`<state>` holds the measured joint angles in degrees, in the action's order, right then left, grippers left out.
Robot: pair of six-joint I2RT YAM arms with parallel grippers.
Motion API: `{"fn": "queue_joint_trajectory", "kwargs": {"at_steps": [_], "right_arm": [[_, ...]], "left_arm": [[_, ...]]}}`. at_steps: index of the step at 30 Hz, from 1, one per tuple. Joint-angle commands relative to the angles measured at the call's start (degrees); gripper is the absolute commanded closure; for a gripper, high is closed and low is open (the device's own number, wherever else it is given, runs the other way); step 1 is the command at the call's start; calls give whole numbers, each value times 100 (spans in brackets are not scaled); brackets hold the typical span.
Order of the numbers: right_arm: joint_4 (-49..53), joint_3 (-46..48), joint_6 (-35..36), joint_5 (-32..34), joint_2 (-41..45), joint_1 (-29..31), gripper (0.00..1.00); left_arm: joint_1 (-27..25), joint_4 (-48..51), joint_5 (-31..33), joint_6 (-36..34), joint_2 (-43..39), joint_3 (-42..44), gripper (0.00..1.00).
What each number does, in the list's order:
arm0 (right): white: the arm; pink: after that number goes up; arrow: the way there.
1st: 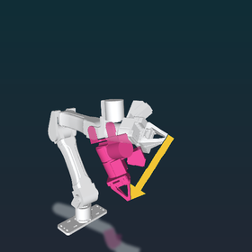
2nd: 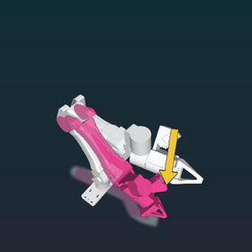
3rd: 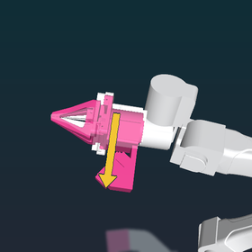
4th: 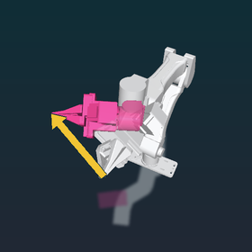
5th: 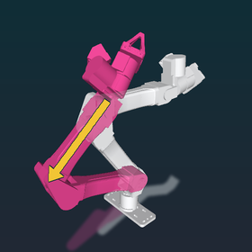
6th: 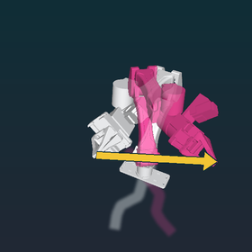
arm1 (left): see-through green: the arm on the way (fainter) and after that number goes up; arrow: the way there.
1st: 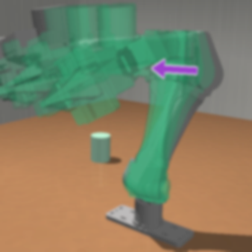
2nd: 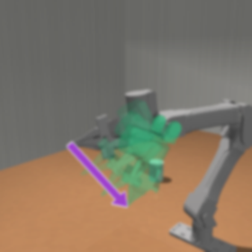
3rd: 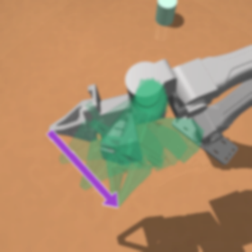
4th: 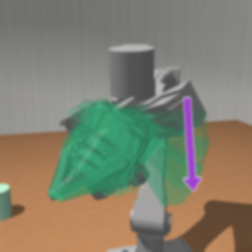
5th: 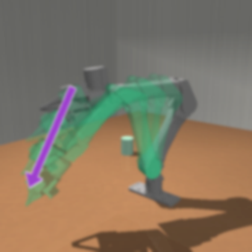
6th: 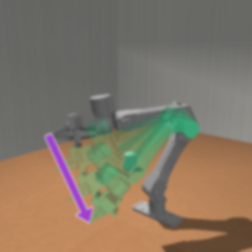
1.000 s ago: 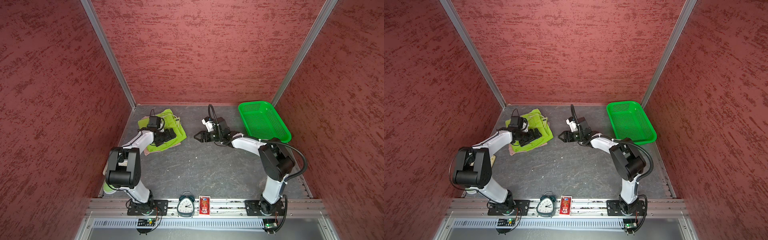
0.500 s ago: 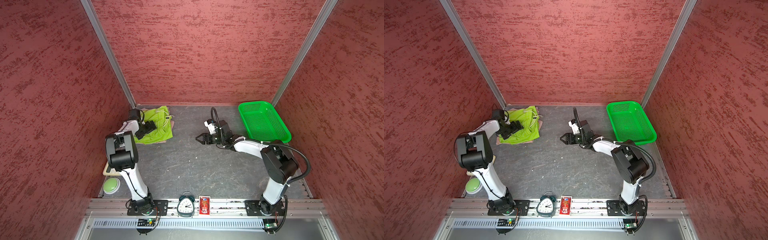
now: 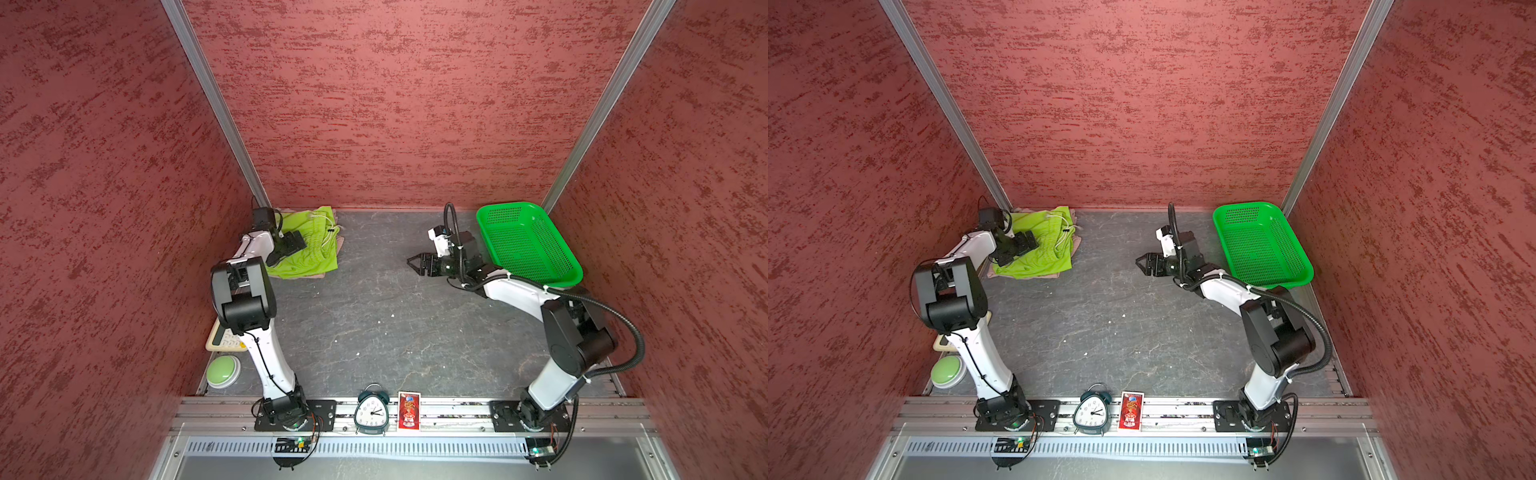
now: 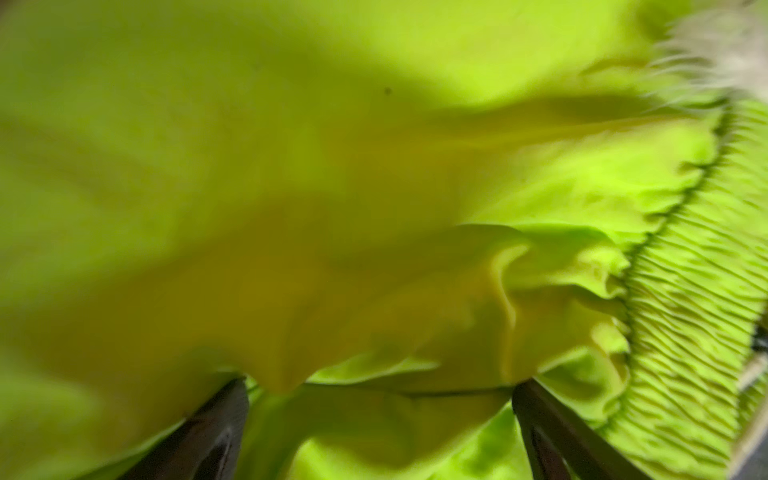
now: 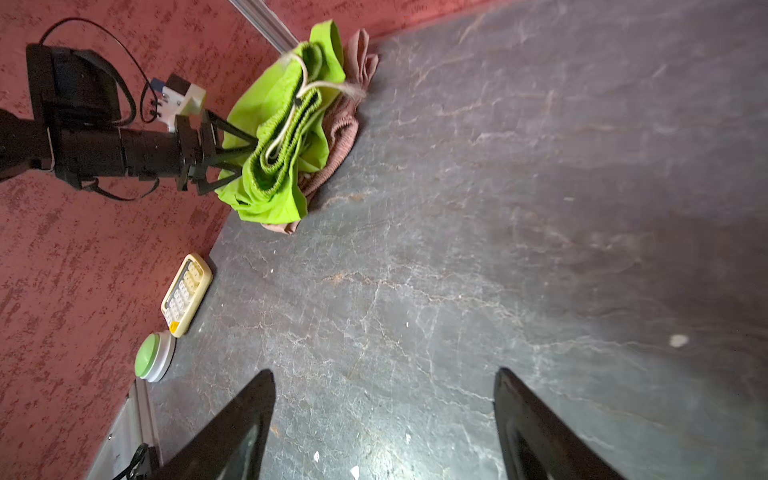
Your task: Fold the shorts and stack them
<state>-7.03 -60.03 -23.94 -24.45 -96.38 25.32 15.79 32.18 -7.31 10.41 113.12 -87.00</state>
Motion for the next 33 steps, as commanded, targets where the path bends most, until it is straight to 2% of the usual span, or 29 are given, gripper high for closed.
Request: {"fn": "queue_joint_trajectory", "kwargs": {"at_steps": [1,3,5,7,11,14,18,21,23,27,30,32,33], "right_arm": [[184,45,374,576,506,-148,9],[354,193,490,1090,919,-323,3],[439,465,635,1536,1413,-531,1],[428,860,794,1986,1896,-761,1],[25,1925,1044,2976,2648,-1163,1],[-144,2508,1373,3486,2948,-1289,1],[-149,2950,1463,4371,3156,-1354,1],[-649,3310,1589,4683,3354,-1398,1],[-1209,3510,1842,4702,3367,-1425,1],[-2108,3815,2198,4675,3063,-1578,1],[-3110,4193,2298,4277,2697,-1799,1],[-3668,4314,2294,3907,2392,-1951,1],[-3627,4234,2283,3857,2308,-1966,1]], "left_arm": [[20,-630,606,-221,-1033,351,1],[-8,-845,849,-263,-1663,722,1],[-134,-1146,1050,-406,-2394,1288,1],[-388,-1610,1402,-488,-3241,2075,1],[-1165,-2876,1612,-609,-4806,3900,1],[-1598,-3467,1914,-455,-5412,4986,1],[-1922,-3890,2129,-517,-5658,5880,1],[-2026,-4913,2214,-626,-5642,6547,1],[-2027,-5626,1988,-668,-5462,6855,1],[-2003,-6168,1970,-727,-4854,6881,1],[-1969,-6398,1929,-737,-4438,6792,1],[-1884,-6890,1679,-718,-4152,6782,1],[-1833,-7110,1529,-744,-4024,6784,1]]}}
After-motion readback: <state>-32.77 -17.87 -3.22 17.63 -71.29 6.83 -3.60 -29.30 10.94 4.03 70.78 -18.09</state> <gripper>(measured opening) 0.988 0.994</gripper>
